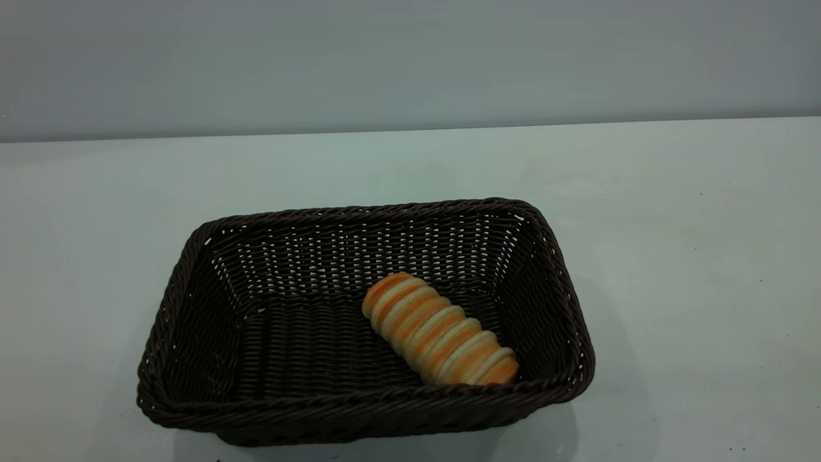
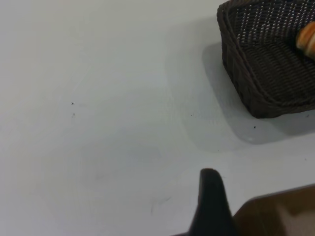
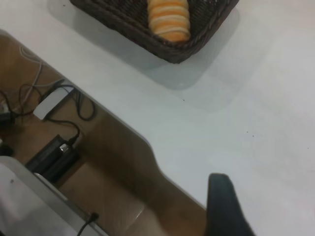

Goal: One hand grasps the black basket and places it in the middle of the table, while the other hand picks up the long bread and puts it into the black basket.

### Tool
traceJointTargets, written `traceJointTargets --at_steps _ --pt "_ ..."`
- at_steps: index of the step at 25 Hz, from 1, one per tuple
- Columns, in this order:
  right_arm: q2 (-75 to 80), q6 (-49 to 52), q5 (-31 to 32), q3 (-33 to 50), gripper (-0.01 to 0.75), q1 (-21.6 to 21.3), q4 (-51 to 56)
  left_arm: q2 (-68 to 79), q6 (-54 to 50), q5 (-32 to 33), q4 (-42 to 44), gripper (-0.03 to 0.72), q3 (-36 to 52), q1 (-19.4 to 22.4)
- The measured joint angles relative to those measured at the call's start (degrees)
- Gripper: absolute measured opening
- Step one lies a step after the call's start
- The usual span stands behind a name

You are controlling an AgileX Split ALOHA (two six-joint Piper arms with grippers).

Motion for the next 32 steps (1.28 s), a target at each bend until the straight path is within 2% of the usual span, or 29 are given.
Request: traceJointTargets --at_steps 4,6,7,10,13,16,32 --pt "-1.0 0.0 0.0 0.0 0.419 -0.3 0.1 0.0 0.1 0.0 0.0 0.585 0.0 0.0" --pt "-3.5 0.0 0.2 0.0 0.419 -3.6 0.5 0.0 0.1 0.0 0.0 0.585 0.0 0.3" --pt "-4.0 0.0 0.7 -0.1 0.419 -6.0 0.7 0.0 0.1 0.0 0.0 0.585 0.0 0.9" --pt "-4.1 0.0 1.4 -0.1 0.419 -18.4 1.1 0.0 0.1 0.0 0.0 0.585 0.0 5.5" --pt "-4.2 0.0 1.5 -0.1 0.419 -29.0 1.3 0.0 0.1 0.0 0.0 0.585 0.0 10.4" --pt "-4.2 0.0 1.5 -0.1 0.419 -34.2 1.5 0.0 0.1 0.0 0.0 0.585 0.0 13.5" --pt "-4.2 0.0 1.7 -0.1 0.419 -35.0 1.6 0.0 0.1 0.0 0.0 0.585 0.0 13.9"
